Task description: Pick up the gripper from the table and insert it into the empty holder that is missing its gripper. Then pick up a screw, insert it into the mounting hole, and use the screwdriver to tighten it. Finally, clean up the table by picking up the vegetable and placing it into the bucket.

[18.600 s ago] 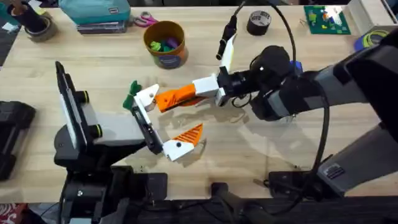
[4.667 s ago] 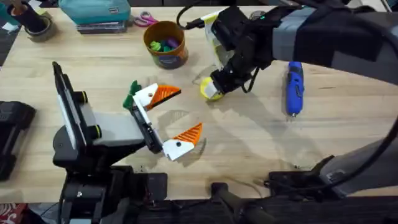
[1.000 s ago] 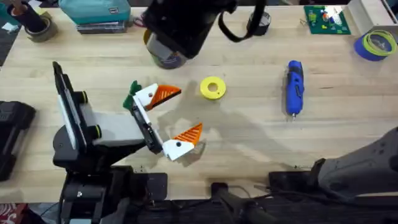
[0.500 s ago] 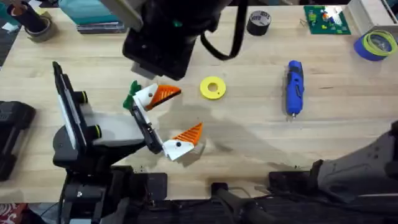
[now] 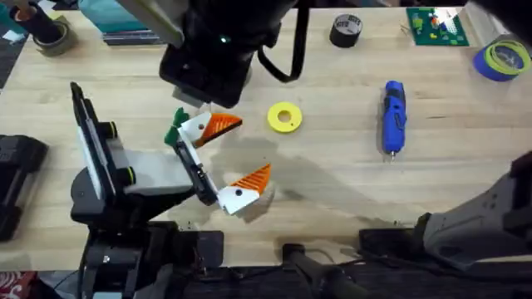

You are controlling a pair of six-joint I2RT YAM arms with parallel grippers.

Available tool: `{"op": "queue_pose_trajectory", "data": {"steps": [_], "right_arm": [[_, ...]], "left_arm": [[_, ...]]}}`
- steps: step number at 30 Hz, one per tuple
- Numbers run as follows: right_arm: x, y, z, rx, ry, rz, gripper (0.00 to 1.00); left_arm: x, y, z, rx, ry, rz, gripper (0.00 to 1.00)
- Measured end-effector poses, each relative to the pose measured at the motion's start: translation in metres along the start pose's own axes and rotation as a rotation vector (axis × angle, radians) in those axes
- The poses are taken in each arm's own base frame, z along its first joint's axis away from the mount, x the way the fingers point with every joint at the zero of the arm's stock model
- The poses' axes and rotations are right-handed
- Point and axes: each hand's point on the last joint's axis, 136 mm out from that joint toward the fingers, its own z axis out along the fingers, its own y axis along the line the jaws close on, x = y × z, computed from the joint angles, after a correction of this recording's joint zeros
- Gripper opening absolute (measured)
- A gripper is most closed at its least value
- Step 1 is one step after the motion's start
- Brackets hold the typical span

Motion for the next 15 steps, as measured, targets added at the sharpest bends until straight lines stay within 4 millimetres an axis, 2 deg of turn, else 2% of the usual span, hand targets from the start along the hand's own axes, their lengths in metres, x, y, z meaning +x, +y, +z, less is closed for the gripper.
{"op": "queue_pose_trajectory", "data": {"steps": [15], "right_arm": [[0.003, 0.007, 0.022, -0.021, 0.050, -0.017, 0.006]], "left_arm": [[0.000, 0.000, 0.000, 0.000, 0.000, 0.000, 0.985]]}}
